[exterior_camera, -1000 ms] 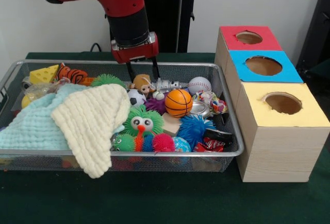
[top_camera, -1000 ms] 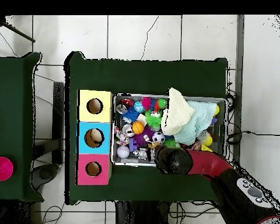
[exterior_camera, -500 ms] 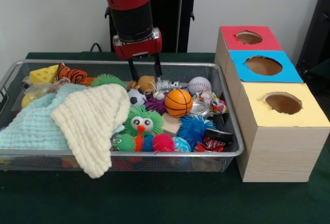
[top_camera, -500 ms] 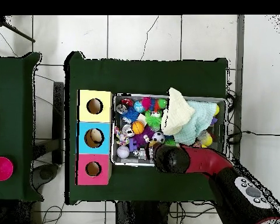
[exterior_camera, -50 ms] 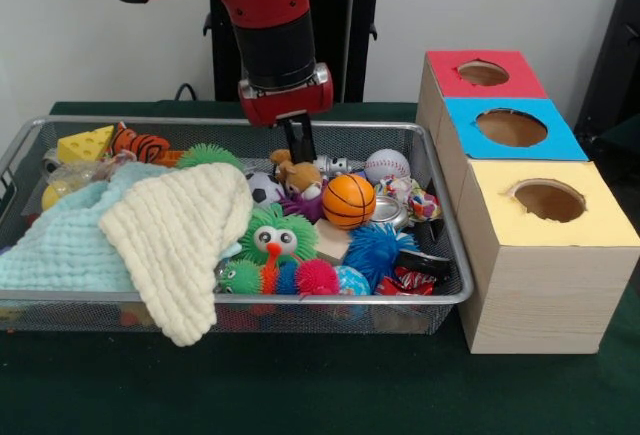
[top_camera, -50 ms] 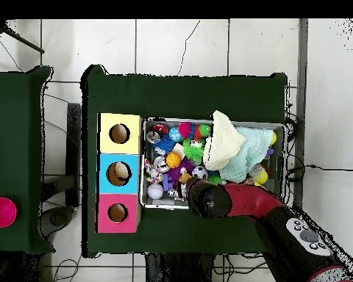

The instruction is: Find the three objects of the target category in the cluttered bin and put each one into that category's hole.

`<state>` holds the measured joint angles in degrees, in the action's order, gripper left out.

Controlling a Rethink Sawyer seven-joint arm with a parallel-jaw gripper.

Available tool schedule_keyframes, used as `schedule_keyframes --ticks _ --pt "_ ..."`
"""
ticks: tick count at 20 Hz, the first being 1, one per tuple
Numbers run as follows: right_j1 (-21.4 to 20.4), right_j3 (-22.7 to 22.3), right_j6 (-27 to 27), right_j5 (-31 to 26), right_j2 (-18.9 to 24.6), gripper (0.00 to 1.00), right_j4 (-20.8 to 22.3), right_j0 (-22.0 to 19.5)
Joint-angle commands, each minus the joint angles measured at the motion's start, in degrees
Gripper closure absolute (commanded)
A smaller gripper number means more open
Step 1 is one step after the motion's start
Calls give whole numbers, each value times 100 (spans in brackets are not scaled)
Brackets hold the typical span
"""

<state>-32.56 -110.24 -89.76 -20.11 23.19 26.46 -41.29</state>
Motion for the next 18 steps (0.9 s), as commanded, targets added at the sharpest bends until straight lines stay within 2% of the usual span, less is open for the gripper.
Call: schedule_keyframes --ticks 1,12,14,16,18 --pt "279 104 -332 522 -25 100 398 26" --pt "280 139 -424 503 -32 100 424 56" --pt "-269 -244 -557 347 58 100 217 33" --pt "-1114 -788 -784 150 153 100 -116 26" --pt "-1835 -1127 -873 -123 193 100 -429 78"
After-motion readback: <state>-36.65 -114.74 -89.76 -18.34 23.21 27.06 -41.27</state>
